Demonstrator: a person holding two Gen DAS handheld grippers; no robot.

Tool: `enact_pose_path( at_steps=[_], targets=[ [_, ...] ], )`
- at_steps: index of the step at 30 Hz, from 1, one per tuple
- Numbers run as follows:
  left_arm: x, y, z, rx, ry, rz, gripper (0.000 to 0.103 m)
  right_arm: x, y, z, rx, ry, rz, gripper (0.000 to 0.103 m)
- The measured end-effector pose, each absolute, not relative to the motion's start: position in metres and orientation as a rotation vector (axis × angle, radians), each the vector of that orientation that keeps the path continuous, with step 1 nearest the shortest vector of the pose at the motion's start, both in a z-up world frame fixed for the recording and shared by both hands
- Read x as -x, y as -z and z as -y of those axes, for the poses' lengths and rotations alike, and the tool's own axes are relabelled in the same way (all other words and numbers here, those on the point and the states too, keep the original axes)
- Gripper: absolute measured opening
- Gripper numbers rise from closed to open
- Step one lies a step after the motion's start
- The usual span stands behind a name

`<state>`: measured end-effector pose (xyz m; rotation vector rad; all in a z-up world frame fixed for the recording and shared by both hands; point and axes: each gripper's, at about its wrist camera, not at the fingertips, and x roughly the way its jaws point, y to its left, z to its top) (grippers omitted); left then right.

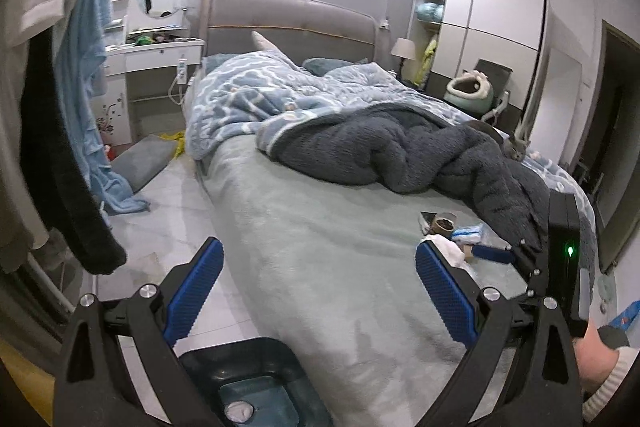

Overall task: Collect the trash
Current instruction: 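Move both tools back toward the remaining trash on the bed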

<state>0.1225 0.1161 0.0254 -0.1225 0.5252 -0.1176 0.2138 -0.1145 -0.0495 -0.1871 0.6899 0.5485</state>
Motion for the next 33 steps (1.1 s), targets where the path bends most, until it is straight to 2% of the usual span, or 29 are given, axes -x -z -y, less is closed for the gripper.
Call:
enact_pose_path(
  at_steps=[9,33],
  targets=[
    [-0.141,-0.011,-0.081,0.086,0.162,-0.554,0.098,-0.236,0.043,0.16,0.104,-0.544,-0.684,0.1],
    [-0.186,0.021,-0.009,0.107,0.269,-0.618,0.098,-0.283,0.041,0.216,0.099,-0.585,-0.749,0.1]
  ],
)
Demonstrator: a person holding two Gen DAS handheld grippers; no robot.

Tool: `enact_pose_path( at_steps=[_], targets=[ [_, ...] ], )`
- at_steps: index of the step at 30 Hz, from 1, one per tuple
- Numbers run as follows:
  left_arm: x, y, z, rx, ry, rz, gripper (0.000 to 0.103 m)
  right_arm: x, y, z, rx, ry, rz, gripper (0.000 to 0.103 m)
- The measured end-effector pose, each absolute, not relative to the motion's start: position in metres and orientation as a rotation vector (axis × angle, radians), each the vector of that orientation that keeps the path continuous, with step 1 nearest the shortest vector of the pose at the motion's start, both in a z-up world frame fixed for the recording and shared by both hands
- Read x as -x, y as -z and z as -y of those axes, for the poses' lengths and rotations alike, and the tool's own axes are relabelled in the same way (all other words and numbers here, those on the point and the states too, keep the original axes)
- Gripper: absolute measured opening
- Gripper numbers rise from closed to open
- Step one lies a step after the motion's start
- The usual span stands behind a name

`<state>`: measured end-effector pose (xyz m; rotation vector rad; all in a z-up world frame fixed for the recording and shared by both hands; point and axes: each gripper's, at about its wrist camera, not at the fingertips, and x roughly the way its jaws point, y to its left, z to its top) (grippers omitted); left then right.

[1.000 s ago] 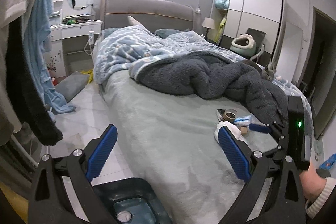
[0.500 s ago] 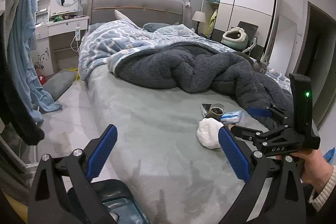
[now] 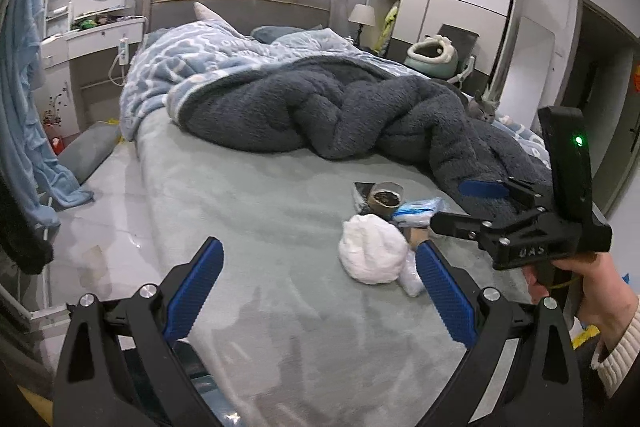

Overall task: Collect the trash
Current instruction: 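Grasp the white tissue ball with the left tool while the right tool grasps the blue tissue pack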

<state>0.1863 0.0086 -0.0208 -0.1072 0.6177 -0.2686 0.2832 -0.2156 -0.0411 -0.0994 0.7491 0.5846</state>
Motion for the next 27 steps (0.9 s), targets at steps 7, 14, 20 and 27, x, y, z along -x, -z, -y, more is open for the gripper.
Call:
enact_pose_path(
  at_steps=[7,14,20,27],
  targets=[
    [-0.202,0.032,0.008,0.148,0.334,-0.641,0.098,-0.298,0.042,0.234,0.057,-0.58,-0.765,0.1],
    [-0.217,0.047,0.023,0.136,0.368,-0.665,0.098,-0.311,0.046,0.251,0.011,-0.585,-0.782,0.1],
    [-0.231,0.059,0.041,0.091,0.425,-0.676,0.098,-0.318,0.051,0.253,0.005,-0.603,-0.801,0.1],
    [-0.248,0.077,0.052,0.101,0.439,-0.718,0.098,-0.321,0.066,0.245,0.068,-0.635,-0.82,0.1]
  ],
)
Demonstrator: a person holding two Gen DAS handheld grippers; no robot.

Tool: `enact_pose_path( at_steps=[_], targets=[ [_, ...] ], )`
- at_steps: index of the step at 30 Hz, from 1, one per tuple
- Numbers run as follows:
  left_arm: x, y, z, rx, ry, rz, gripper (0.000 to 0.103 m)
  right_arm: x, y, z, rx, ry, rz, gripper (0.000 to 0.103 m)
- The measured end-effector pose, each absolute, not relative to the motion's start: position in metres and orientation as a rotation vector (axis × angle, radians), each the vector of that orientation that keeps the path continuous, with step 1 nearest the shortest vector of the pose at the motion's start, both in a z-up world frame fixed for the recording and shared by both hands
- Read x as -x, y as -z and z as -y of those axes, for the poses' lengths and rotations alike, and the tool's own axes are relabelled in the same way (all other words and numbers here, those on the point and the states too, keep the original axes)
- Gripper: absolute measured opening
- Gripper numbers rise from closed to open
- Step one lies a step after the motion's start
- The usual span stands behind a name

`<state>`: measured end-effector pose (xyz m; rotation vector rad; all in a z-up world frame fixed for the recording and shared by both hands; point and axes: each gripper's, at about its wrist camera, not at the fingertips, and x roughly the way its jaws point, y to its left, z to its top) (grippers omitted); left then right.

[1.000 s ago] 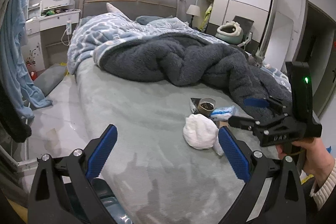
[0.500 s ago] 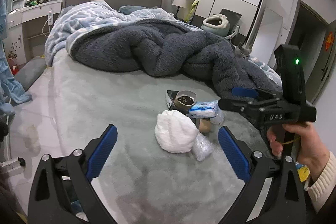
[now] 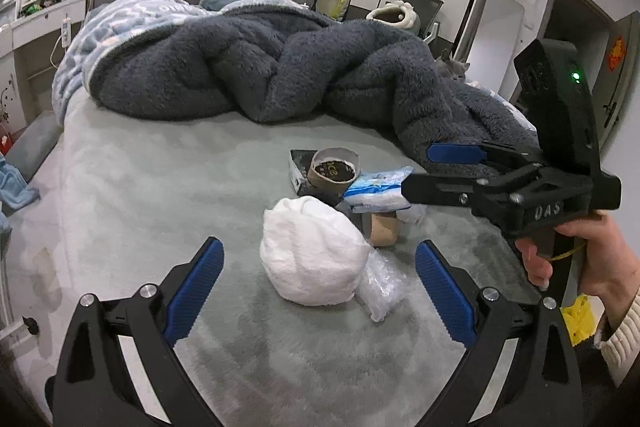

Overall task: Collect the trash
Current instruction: 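Grasp the white tissue ball with the left tool while the right tool grasps the blue tissue pack, then carry the tissue ball and tissue pack in both tools to the teal bin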

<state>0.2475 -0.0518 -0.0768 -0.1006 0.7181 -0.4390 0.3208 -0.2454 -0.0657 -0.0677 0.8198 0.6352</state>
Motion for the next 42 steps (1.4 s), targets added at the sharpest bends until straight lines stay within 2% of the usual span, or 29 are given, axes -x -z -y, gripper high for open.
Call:
enact_pose_path(
  at_steps=[9,10,13,15,17,21,23,26,32,42],
  targets=[
    [-0.268,0.097,0.058,0.1,0.422,-0.792,0.097,-0.33,0.076,0.247,0.08,-0.638,-0.833,0.1],
    [-0.269,0.098,0.058,0.105,0.421,-0.796,0.095,-0.33,0.077,0.246,0.086,-0.637,-0.834,0.1],
    [-0.273,0.102,0.057,0.122,0.424,-0.811,0.081,-0.332,0.077,0.243,0.092,-0.64,-0.832,0.1],
    [-0.275,0.104,0.058,0.135,0.437,-0.813,0.077,-0.332,0.075,0.242,0.09,-0.647,-0.832,0.1],
    [-0.275,0.105,0.059,0.14,0.451,-0.818,0.069,-0.333,0.075,0.242,0.094,-0.645,-0.834,0.099],
    [-0.275,0.102,0.06,0.138,0.453,-0.818,0.061,-0.335,0.077,0.241,0.1,-0.64,-0.844,0.099],
    [-0.273,0.098,0.059,0.131,0.448,-0.808,0.059,-0.336,0.081,0.24,0.111,-0.638,-0.853,0.094],
    [-0.27,0.091,0.053,0.133,0.435,-0.796,0.058,-0.337,0.086,0.237,0.136,-0.632,-0.865,0.084],
    [-0.263,0.078,0.036,0.157,0.411,-0.769,0.058,-0.338,0.094,0.231,0.161,-0.619,-0.895,0.075],
    [-0.253,0.056,0.022,0.15,0.348,-0.735,0.058,-0.334,0.074,0.239,0.122,-0.589,-0.883,0.073]
  ],
)
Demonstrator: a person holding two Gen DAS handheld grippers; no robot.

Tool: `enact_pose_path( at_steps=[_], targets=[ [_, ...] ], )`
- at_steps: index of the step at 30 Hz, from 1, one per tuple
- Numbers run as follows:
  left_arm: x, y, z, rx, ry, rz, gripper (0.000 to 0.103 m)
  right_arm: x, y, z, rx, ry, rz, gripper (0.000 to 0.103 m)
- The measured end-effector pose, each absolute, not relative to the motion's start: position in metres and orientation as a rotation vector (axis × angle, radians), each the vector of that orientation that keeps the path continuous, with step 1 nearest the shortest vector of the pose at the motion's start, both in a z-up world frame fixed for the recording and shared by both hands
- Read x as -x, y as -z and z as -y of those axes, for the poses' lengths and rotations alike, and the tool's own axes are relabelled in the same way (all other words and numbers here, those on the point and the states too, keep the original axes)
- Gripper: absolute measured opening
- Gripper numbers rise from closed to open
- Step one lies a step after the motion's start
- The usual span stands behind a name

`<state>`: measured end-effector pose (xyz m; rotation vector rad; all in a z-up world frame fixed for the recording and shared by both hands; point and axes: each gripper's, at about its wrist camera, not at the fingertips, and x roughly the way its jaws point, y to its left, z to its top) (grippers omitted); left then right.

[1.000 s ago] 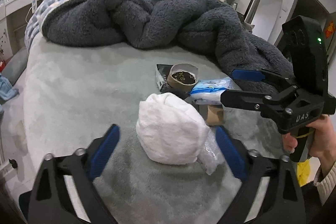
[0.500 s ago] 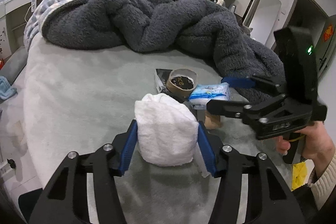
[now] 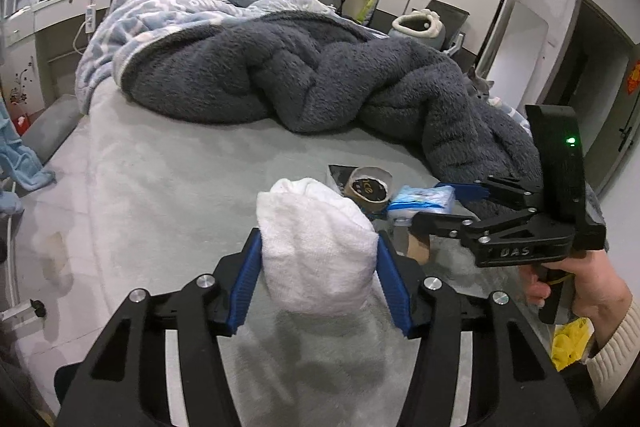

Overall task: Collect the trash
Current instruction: 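Carry the tissue ball and tissue pack in both tools to the teal bin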

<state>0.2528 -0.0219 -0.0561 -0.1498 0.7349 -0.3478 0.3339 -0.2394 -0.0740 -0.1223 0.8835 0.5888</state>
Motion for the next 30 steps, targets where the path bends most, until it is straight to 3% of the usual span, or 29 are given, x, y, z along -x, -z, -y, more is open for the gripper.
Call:
enact_pose_path(
  at_steps=[11,30],
  targets=[
    [-0.23,0.042,0.002,0.146,0.286,-0.736,0.059,-0.306,0.05,0.237,-0.032,-0.568,-0.882,0.074],
    [-0.182,0.058,-0.071,0.142,0.098,-0.795,0.059,-0.25,0.028,0.194,-0.009,-0.51,-0.833,0.073]
  ],
)
